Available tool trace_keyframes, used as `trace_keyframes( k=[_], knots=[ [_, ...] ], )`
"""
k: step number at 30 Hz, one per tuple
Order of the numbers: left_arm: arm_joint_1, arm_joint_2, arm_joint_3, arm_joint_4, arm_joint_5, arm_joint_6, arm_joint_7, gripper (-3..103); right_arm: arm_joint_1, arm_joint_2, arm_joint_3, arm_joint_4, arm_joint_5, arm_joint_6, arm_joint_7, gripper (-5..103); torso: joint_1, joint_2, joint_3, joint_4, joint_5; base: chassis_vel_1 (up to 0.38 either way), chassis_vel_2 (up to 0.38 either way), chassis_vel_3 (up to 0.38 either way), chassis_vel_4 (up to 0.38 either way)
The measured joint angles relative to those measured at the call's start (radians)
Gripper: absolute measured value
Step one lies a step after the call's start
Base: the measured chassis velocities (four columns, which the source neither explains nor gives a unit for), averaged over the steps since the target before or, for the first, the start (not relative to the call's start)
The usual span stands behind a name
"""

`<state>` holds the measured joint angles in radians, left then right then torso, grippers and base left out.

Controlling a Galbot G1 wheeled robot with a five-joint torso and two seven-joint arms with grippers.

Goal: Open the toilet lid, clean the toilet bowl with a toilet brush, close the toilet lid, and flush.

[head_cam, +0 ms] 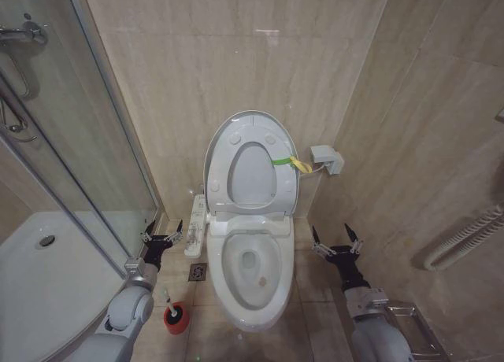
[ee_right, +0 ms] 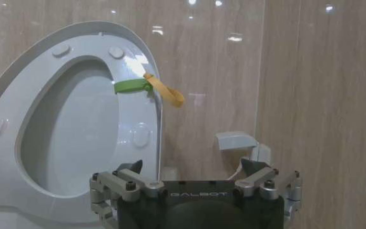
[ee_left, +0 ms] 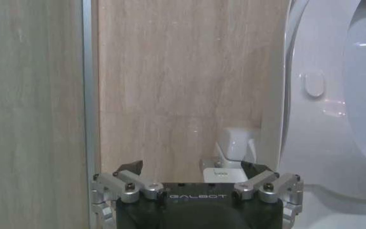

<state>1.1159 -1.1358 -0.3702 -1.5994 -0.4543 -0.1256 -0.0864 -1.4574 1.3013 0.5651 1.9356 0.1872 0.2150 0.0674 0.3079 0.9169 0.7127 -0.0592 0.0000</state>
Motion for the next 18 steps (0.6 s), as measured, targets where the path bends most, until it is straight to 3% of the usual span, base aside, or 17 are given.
trace_keyframes(
  k=[18],
  knots=[
    [0.0, 0.0, 0.0, 0.0, 0.0, 0.0, 0.0, 100, 0.0, 0.0, 0.0, 0.0, 0.0, 0.0, 0.0, 100, 0.0, 0.0, 0.0, 0.0, 0.0, 0.0, 0.0, 0.0, 0.0]
  ],
)
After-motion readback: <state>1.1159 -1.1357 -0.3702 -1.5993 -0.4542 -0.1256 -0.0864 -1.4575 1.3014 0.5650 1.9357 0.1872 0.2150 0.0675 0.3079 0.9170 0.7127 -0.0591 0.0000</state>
